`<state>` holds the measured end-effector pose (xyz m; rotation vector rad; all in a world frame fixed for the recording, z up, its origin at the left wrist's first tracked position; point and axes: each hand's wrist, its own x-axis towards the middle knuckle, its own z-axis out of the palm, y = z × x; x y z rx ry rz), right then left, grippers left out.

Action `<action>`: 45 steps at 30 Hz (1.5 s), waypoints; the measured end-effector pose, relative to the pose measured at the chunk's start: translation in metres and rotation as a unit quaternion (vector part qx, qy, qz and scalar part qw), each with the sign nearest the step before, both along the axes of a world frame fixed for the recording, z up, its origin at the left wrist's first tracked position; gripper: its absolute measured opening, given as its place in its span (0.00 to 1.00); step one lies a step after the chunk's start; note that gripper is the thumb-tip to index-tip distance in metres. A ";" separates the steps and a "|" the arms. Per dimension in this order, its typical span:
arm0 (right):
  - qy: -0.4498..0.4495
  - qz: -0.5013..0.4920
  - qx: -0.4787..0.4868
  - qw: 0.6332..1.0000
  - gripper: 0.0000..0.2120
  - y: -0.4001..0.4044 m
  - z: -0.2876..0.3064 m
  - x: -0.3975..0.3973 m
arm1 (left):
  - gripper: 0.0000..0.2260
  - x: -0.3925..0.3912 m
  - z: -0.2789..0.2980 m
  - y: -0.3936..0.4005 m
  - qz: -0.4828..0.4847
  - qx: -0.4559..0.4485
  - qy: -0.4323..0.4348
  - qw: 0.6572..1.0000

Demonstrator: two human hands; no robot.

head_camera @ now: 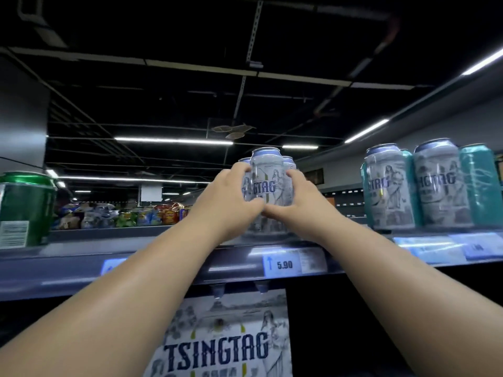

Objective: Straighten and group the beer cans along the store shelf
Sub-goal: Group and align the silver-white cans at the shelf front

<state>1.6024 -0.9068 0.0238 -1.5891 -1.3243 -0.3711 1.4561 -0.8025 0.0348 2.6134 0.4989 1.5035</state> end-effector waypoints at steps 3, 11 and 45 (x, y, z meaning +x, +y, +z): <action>-0.010 -0.023 -0.010 1.000 0.35 0.004 -0.003 0.005 | 0.28 0.019 0.001 0.003 -0.021 -0.039 0.000 0.999; -0.019 0.027 0.010 0.999 0.28 -0.002 -0.007 0.010 | 0.41 0.037 0.005 0.000 -0.013 -0.102 -0.019 0.995; -0.123 -0.228 0.008 0.966 0.38 0.071 0.056 -0.037 | 0.47 -0.068 -0.018 0.038 0.098 -0.096 -0.042 0.990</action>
